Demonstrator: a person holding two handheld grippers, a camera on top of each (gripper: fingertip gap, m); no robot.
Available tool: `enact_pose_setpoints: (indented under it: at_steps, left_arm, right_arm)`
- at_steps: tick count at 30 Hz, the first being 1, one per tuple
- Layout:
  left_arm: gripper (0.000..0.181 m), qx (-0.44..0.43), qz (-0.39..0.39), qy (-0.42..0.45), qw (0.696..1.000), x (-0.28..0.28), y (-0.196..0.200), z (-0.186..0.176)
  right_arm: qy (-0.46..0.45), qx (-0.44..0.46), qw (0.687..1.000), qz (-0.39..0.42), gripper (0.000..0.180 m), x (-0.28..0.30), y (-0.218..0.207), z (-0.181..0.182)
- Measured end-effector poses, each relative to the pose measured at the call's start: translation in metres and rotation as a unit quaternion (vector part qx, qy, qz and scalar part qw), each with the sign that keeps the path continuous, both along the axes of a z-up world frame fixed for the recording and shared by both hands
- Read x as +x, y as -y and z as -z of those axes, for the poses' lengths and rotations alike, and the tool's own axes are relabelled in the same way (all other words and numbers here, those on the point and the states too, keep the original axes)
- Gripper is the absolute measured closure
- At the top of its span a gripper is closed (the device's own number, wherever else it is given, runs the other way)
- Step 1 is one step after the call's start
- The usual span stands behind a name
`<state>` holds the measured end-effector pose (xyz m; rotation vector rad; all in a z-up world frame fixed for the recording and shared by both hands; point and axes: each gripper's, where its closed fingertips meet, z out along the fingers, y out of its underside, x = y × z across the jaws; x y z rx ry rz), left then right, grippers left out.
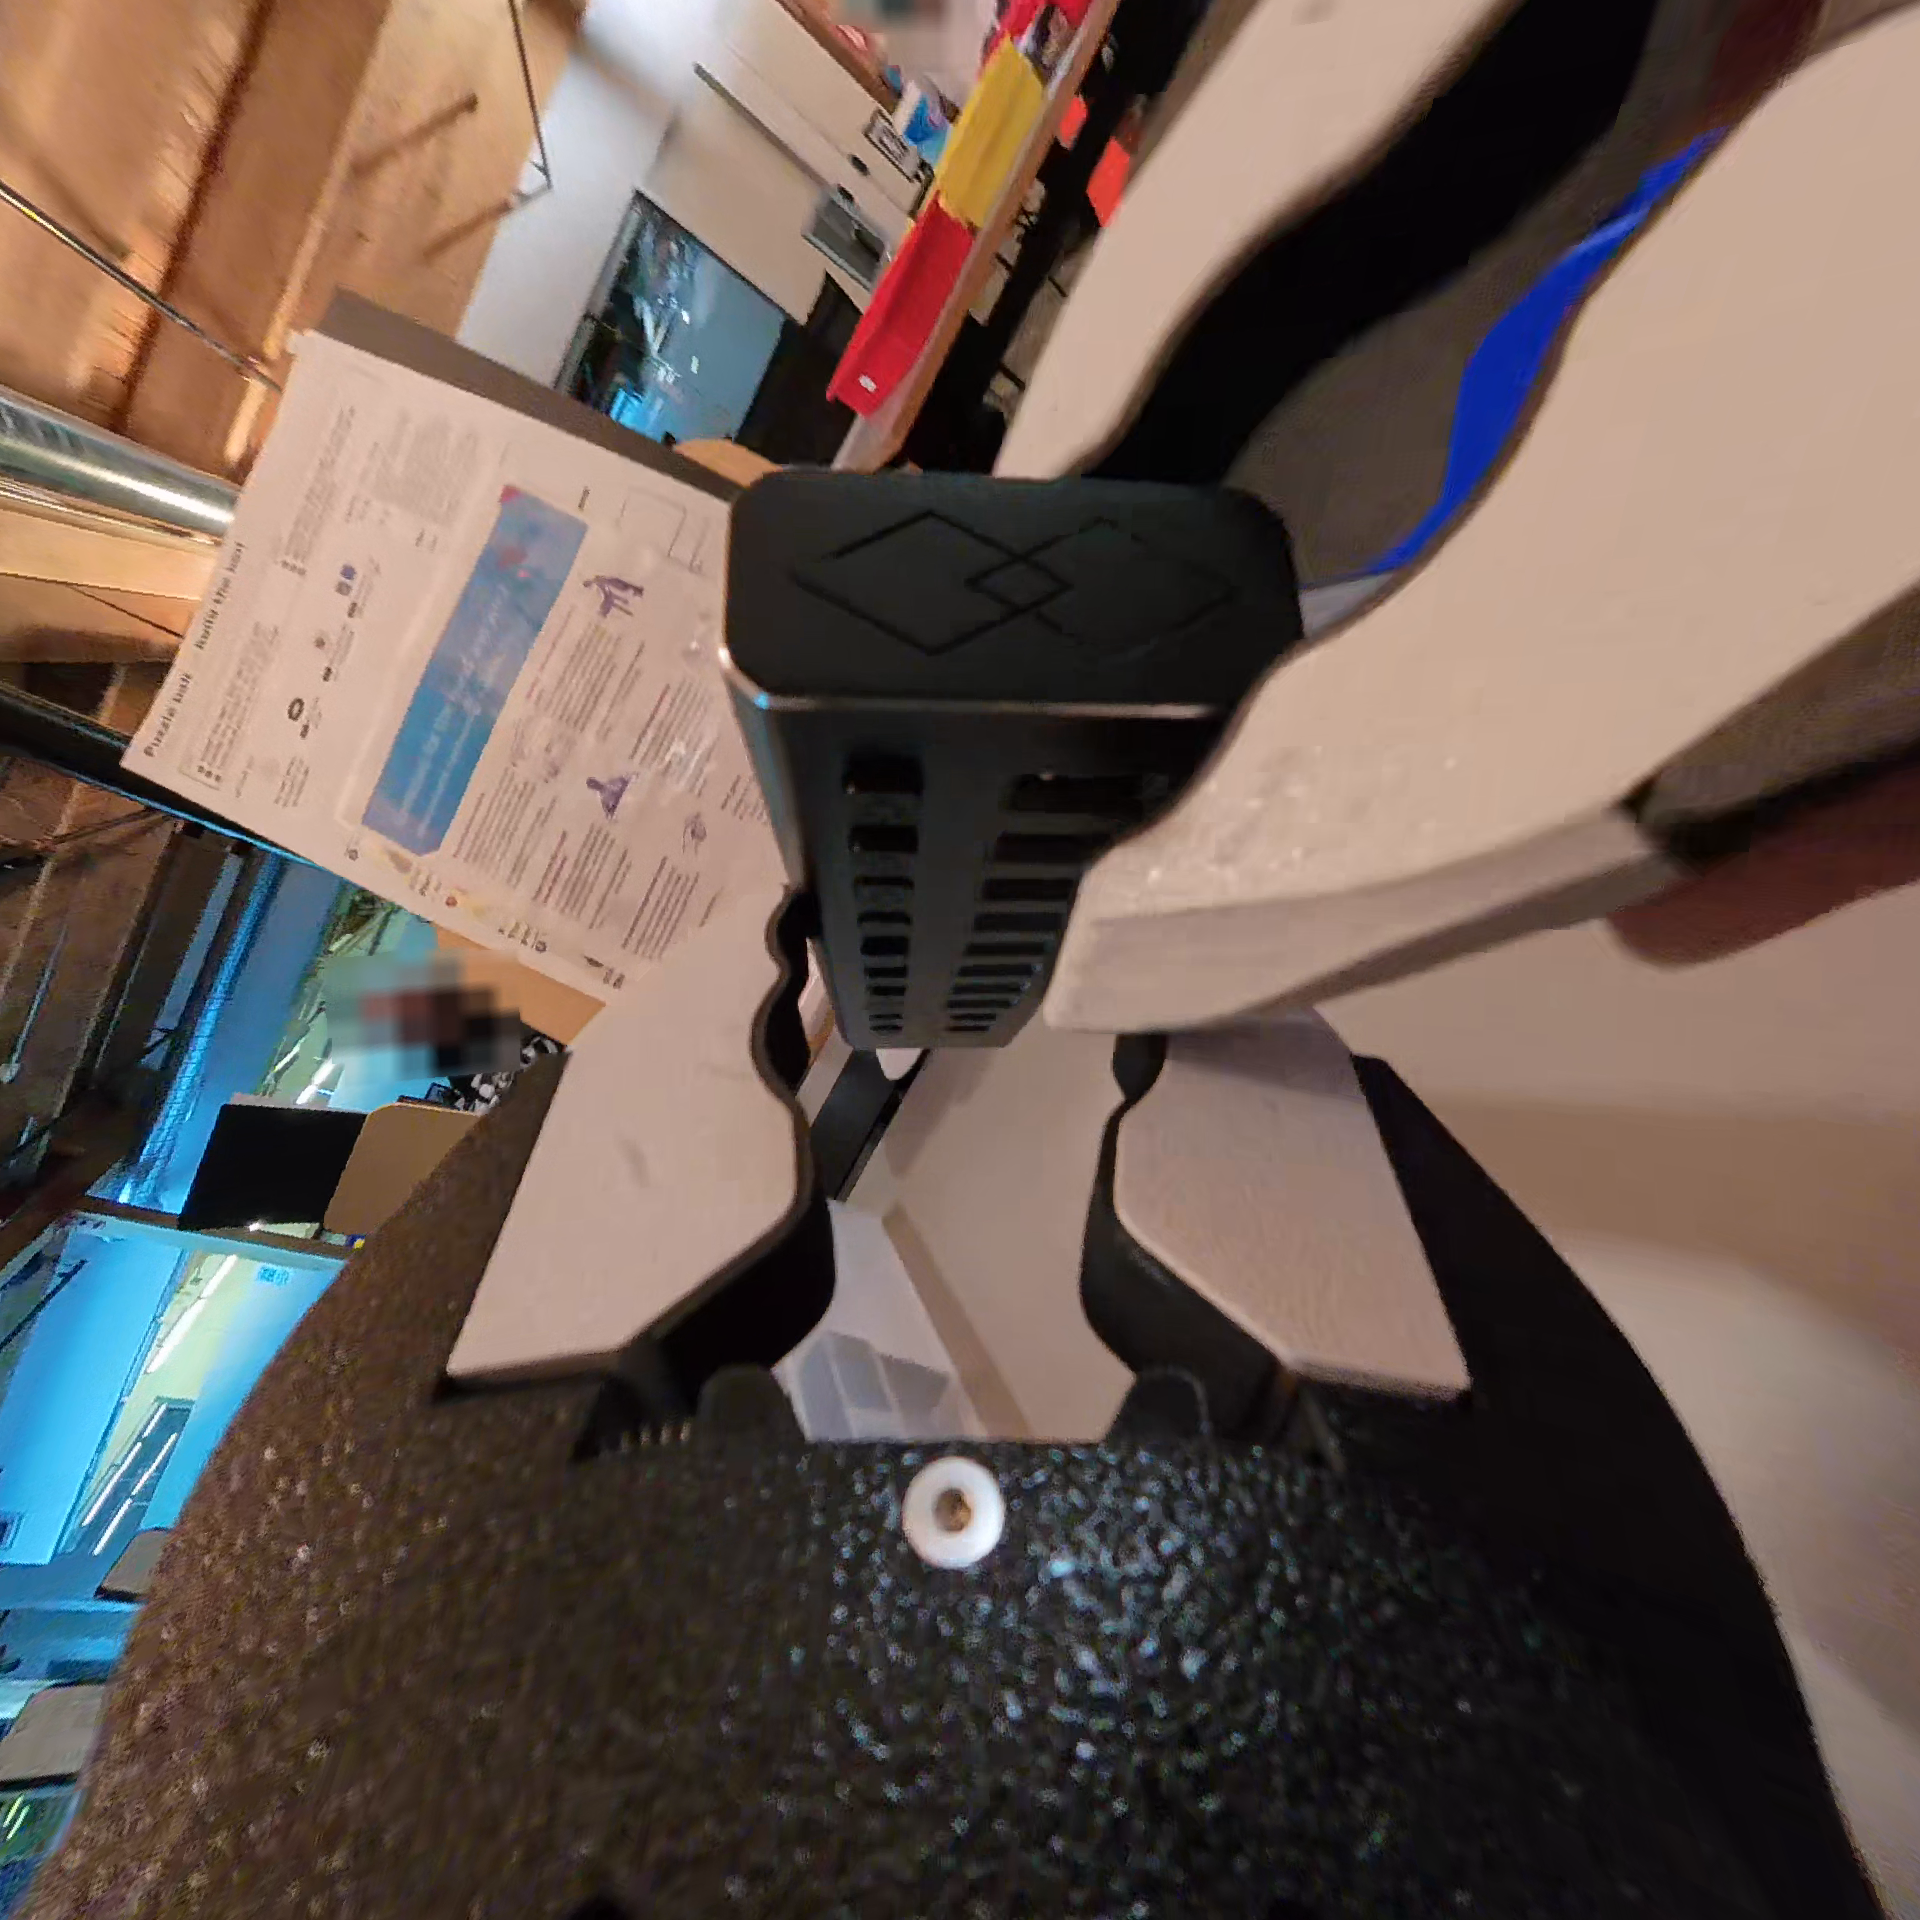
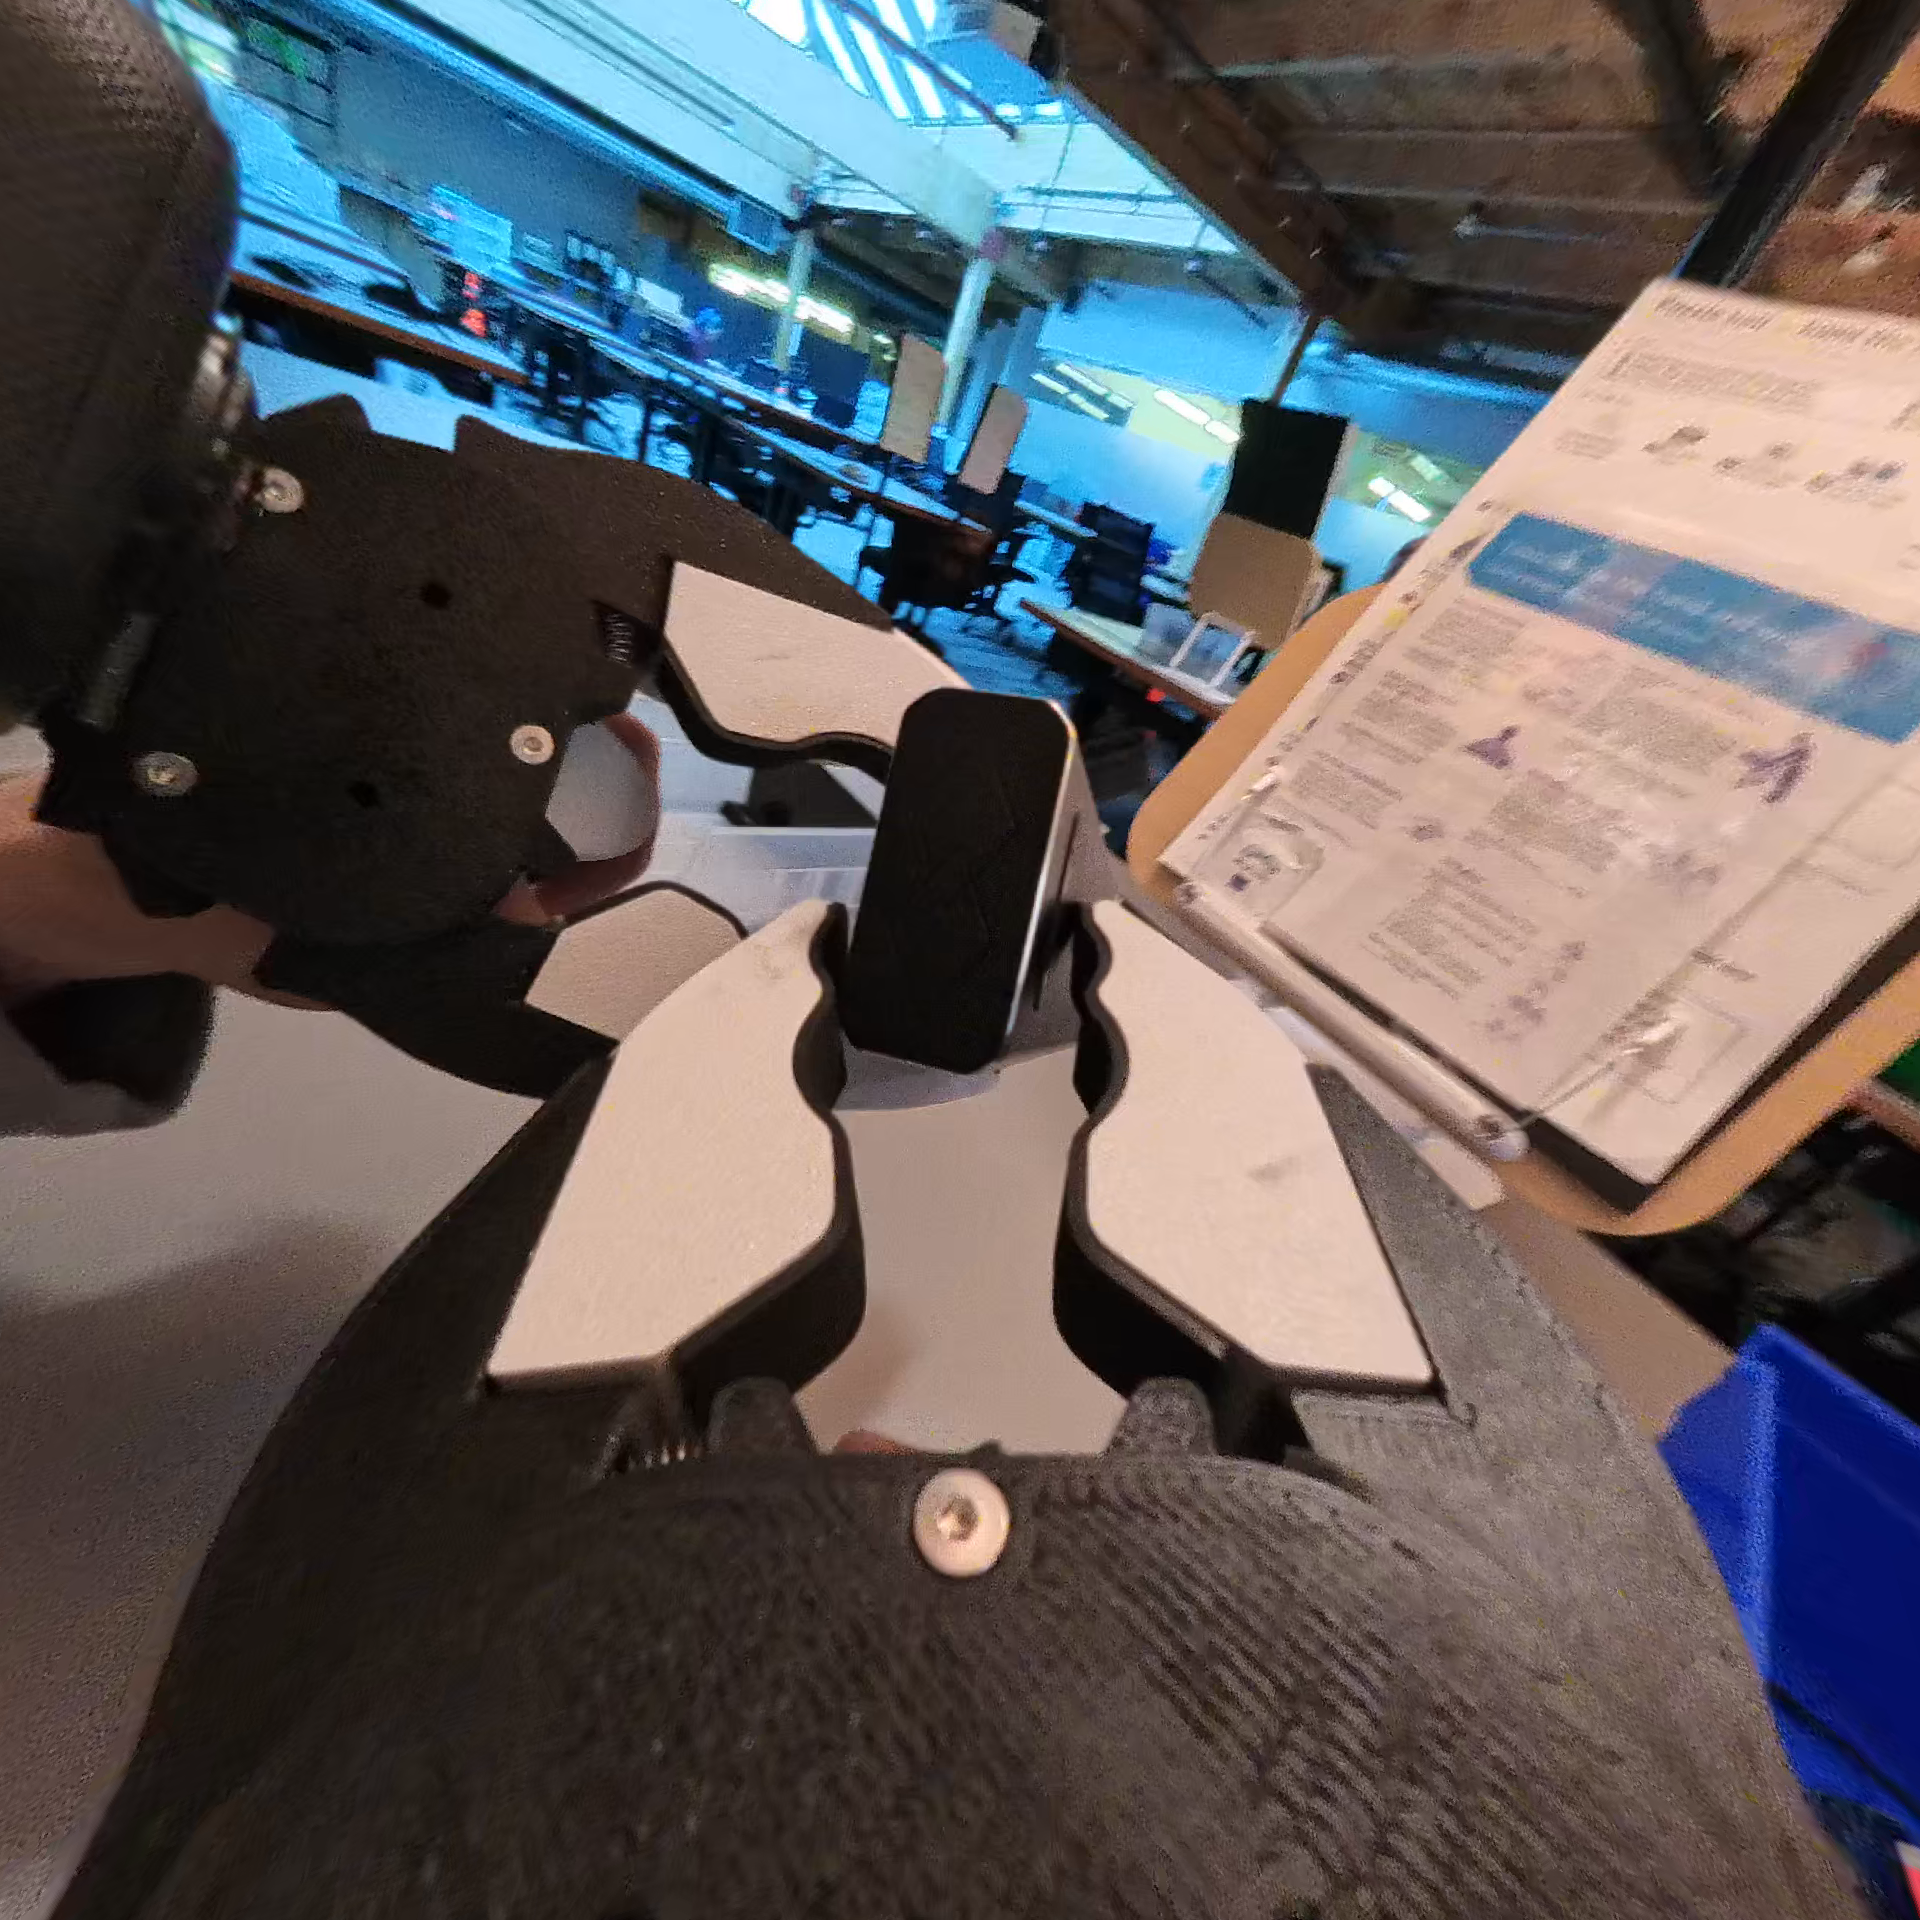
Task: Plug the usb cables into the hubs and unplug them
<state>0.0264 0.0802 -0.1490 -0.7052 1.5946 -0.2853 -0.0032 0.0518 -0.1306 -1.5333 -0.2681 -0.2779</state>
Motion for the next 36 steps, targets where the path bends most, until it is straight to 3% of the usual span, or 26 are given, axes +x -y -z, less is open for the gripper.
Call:
enact_pose_setpoints:
  at_steps: [1,4,8,11,13,14,15,17,19,20,21,24,27,29,32,34,36]
  left_arm:
    - [0.124,-0.003,-0.004,0.01,1.0,0.001,0.003,0.0]
    - [0.124,-0.002,-0.007,0.062,0.998,0.0,0.009,-0.006]
    - [0.121,-0.069,0.017,0.104,0.992,-0.003,0.013,-0.009]
    - [0.09,-0.177,0.053,0.143,0.972,-0.01,0.011,-0.006]
    - [0.086,-0.305,0.071,0.166,0.935,-0.019,0.005,0.006]
    - [0.087,-0.404,0.092,0.167,0.894,-0.023,0.006,0.013]
    - [0.087,-0.515,0.105,0.17,0.834,-0.027,0.005,0.02]
    - [0.088,-0.723,0.136,0.158,0.658,-0.031,0.011,0.036]
    - [0.091,-0.849,0.178,0.127,0.481,-0.032,0.03,0.046]
    - [0.091,-0.872,0.192,0.112,0.436,-0.031,0.041,0.05]
    - [0.09,-0.864,0.198,0.094,0.453,-0.028,0.054,0.057]
    - [0.076,-0.742,0.133,0.091,0.651,-0.015,0.062,0.08]
    - [0.076,-0.613,0.108,0.119,0.774,-0.007,0.064,0.069]
    - [0.074,-0.561,0.098,0.124,0.813,0.0,0.07,0.063]
    - [0.079,-0.525,0.074,0.123,0.839,0.012,0.075,0.062]
    - [0.111,-0.493,0.066,0.155,0.853,0.012,0.07,0.056]
    - [0.111,-0.475,0.057,0.139,0.867,0.015,0.065,0.06]
  right_arm:
    - [0.022,0.008,1.0,0.012,0.142,0.002,0.003,-0.001]
    - [0.031,0.014,0.999,0.026,0.15,0.009,0.013,-0.009]
    - [0.023,0.003,1.0,0.007,0.151,0.015,0.015,-0.018]
    - [-0.011,0.017,1.0,-0.022,0.151,0.018,0.019,-0.034]
    - [-0.048,0.04,0.996,-0.059,0.151,0.015,0.025,-0.048]
    - [-0.063,0.048,0.994,-0.075,0.151,0.014,0.028,-0.054]
    - [-0.081,0.056,0.992,-0.085,0.151,0.013,0.031,-0.057]
    - [-0.093,0.059,0.989,-0.097,0.151,0.012,0.031,-0.058]
    - [-0.096,0.051,0.989,-0.096,0.151,0.012,0.029,-0.054]
    - [-0.094,0.041,0.99,-0.096,0.151,0.012,0.028,-0.053]
    - [-0.1,0.04,0.99,-0.096,0.151,0.012,0.027,-0.054]
    - [-0.107,0.013,0.989,-0.101,0.151,0.004,0.025,-0.052]
    - [-0.089,-0.002,0.992,-0.083,0.151,-0.004,0.02,-0.046]
    - [-0.095,0.003,0.992,-0.082,0.151,-0.009,0.017,-0.044]
    - [-0.13,0.02,0.987,-0.09,0.151,-0.015,0.015,-0.047]
    - [-0.139,0.026,0.985,-0.095,0.151,-0.018,0.015,-0.048]
    - [-0.133,0.017,0.988,-0.075,0.151,-0.011,0.018,-0.044]
